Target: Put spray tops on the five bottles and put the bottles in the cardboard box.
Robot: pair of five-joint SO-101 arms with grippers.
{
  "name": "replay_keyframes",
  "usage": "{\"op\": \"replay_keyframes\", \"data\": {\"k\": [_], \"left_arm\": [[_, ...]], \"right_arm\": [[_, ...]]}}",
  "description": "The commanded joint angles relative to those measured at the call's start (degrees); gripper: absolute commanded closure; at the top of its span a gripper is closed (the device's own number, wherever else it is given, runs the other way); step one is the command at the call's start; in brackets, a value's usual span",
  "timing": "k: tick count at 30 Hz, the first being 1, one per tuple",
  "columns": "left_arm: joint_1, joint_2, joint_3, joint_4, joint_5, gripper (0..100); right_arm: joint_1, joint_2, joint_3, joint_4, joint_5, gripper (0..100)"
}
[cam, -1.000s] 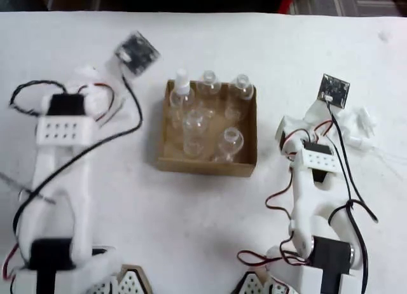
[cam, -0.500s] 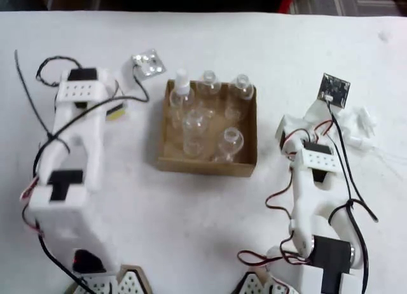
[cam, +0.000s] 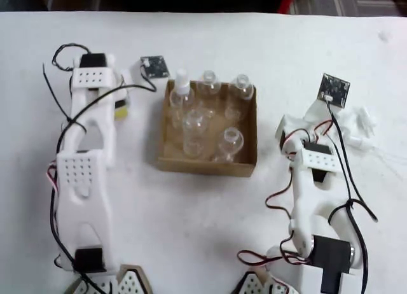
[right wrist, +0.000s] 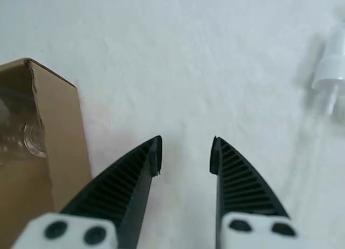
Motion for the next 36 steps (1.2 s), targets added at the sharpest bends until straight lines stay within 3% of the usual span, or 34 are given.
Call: {"op": "replay_keyframes", "data": {"k": [1,4,8,13,17,24,36], "left_arm": [[0.1,5.7,-15.1,8.4,-3.0,85],[0.1,10.2,-22.9,11.9,-3.2,86],[0.3,14.8,-32.0,15.6,-3.3,98],[0.0,16.0,-38.2,16.6,-2.4,98],[-0.6,12.7,-37.6,16.8,4.0,98],[-1.2,-4.6,-22.7,16.9,9.6,98],[3.2,-53.4,17.1,16.5,9.8,98]], "right_arm": [[-0.1,-0.3,-0.8,-0.9,0.7,87.2],[-0.1,-0.3,-0.8,-0.9,0.7,87.2],[-0.1,-0.4,-0.8,-0.9,0.7,87.2],[-0.1,-0.4,-0.8,-0.9,0.7,87.2],[-0.1,-0.5,-0.8,-0.9,0.7,87.2],[-0.1,-0.6,-0.8,-0.9,0.7,87.2],[-0.1,-0.6,-0.8,-0.9,0.7,87.2]]}}
